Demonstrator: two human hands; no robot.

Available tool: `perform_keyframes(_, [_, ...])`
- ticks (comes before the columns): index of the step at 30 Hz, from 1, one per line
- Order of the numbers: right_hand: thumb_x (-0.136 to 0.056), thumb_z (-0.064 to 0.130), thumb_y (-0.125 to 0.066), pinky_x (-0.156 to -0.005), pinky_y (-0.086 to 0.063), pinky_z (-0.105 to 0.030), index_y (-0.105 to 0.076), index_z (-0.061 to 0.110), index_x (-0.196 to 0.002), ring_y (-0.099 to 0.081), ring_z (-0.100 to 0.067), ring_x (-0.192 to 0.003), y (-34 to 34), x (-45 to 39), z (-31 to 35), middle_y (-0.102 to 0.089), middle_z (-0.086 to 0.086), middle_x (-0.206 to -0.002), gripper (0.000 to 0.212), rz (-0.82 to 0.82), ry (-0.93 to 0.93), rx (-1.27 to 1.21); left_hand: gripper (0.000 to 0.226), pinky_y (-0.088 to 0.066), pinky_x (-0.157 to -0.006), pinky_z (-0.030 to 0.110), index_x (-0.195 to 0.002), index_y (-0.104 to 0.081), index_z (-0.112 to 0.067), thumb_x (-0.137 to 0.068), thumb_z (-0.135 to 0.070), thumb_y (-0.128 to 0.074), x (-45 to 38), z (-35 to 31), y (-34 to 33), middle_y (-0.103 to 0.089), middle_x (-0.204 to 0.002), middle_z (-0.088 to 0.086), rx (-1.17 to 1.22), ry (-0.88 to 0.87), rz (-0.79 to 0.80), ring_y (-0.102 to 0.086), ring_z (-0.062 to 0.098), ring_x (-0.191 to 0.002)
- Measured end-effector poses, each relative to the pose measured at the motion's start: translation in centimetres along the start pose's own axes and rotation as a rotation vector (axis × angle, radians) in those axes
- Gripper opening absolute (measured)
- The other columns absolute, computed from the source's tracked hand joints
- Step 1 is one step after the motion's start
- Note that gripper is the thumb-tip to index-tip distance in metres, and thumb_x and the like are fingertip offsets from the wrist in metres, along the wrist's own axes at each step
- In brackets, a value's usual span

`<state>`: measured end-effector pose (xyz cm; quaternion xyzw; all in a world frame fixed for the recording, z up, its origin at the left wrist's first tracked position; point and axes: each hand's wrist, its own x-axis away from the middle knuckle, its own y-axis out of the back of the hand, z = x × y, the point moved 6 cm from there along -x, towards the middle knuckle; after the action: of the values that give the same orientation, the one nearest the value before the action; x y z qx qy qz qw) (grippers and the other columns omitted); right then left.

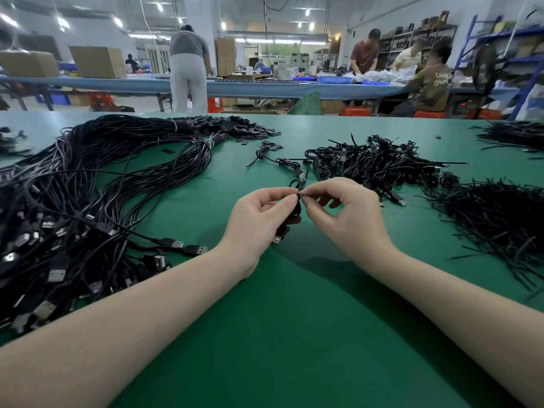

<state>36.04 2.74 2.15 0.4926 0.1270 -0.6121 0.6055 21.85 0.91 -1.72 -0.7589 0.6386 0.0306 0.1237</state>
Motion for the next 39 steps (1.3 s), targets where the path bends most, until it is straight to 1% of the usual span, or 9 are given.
perform_keyframes(5, [-0.081, 0.004, -0.069, -0.074, -0.042, -0.011, -0.073, 0.012, -0.085, -0.056, -0.007, -0.077, 0.1, -0.2, 0.6, -0.066, 0.006, -0.080, 0.010, 0.019, 0.114, 0.056, 0.011, -0.048, -0.056, 0.019, -0.091, -0.071, -0.015, -0.092, -0.012, -0.060, 0.1, -0.2, -0.1, -0.070, -0.072, -0.004, 0.007, 0.022, -0.014, -0.067, 0.009, -0.064])
perform_keyframes(9, [-0.084, 0.001, -0.066, -0.076, -0.048, -0.028, -0.071, 0.003, -0.086, -0.060, -0.022, -0.079, 0.4, -0.5, 0.9, -0.065, -0.005, -0.080, 0.006, 0.048, 0.256, 0.168, 0.034, -0.050, -0.061, 0.018, -0.090, -0.073, -0.018, -0.092, -0.004, -0.042, 0.0, -0.3, -0.2, -0.072, -0.081, 0.001, 0.061, 0.083, 0.018, -0.068, 0.011, -0.069])
perform_keyframes(14, [-0.082, -0.001, -0.068, -0.074, -0.037, -0.005, -0.070, 0.007, -0.087, -0.050, -0.003, -0.076, 0.7, -0.6, -0.2, -0.061, 0.003, -0.079, 0.009, 0.033, 0.130, 0.087, 0.033, -0.050, -0.064, 0.011, -0.099, -0.069, -0.016, -0.086, 0.012, -0.058, 0.1, -0.3, -0.8, -0.074, -0.080, -0.006, 0.074, 0.012, 0.114, -0.067, 0.001, -0.074])
perform_keyframes(22, [-0.081, -0.004, -0.066, -0.073, -0.035, -0.004, -0.069, 0.004, -0.086, -0.051, -0.002, -0.077, 0.1, -0.4, 0.7, -0.061, 0.004, -0.079, 0.010, 0.036, 0.167, 0.061, 0.004, -0.046, -0.064, 0.012, -0.087, -0.068, -0.021, -0.085, -0.019, -0.071, -0.4, 0.0, 0.3, -0.071, -0.077, -0.012, 0.019, -0.076, -0.030, -0.064, -0.001, -0.072])
perform_keyframes(26, [-0.084, -0.003, -0.065, -0.076, -0.037, -0.008, -0.069, 0.002, -0.085, -0.052, -0.007, -0.077, 0.2, -0.3, 1.5, -0.061, 0.002, -0.078, 0.006, 0.047, 0.241, 0.037, 0.012, -0.043, -0.052, 0.015, -0.088, -0.064, -0.020, -0.092, -0.031, -0.061, -0.4, 0.3, 0.2, -0.065, -0.067, -0.009, 0.012, 0.007, -0.016, -0.059, 0.005, -0.058])
perform_keyframes(32, [-0.086, -0.001, -0.064, -0.074, -0.045, -0.023, -0.069, 0.001, -0.088, -0.057, -0.018, -0.077, 0.0, 0.0, 2.5, -0.063, -0.005, -0.081, 0.006, 0.079, 0.356, 0.046, 0.019, -0.044, -0.052, 0.016, -0.088, -0.068, -0.022, -0.094, -0.036, -0.056, -0.5, 0.4, 0.0, -0.056, -0.061, -0.011, 0.053, 0.102, 0.036, -0.052, 0.004, -0.054])
perform_keyframes(35, [-0.089, 0.013, -0.065, -0.067, -0.046, -0.017, -0.069, 0.014, -0.092, -0.059, -0.008, -0.073, -0.5, -0.1, 0.6, -0.068, 0.002, -0.079, 0.005, 0.122, -0.003, -0.122, 0.013, -0.051, -0.061, 0.020, -0.097, -0.066, -0.022, -0.097, -0.029, -0.055, -0.6, 0.2, 0.3, -0.062, -0.068, -0.013, 0.020, -0.027, -0.053, -0.057, 0.002, -0.064])
perform_keyframes(37, [-0.089, 0.028, -0.065, -0.062, -0.047, -0.019, -0.069, 0.016, -0.090, -0.061, -0.006, -0.067, -1.6, 0.2, -1.3, -0.071, 0.002, -0.076, 0.013, 0.209, -0.384, -0.388, 0.009, -0.055, -0.074, 0.031, -0.100, -0.063, -0.027, -0.096, -0.028, -0.055, -0.6, 0.1, 0.6, -0.065, -0.080, -0.009, -0.028, -0.102, -0.098, -0.059, 0.006, -0.075])
perform_keyframes(39, [-0.086, 0.036, -0.068, -0.060, -0.045, -0.022, -0.069, 0.015, -0.082, -0.060, -0.008, -0.064, -2.4, 0.6, -2.2, -0.070, 0.003, -0.072, 0.022, 0.282, -0.581, -0.515, 0.007, -0.052, -0.089, 0.043, -0.101, -0.061, -0.030, -0.095, -0.030, -0.057, -0.6, -0.2, 0.7, -0.065, -0.092, -0.003, -0.081, -0.154, -0.092, -0.060, 0.015, -0.085])
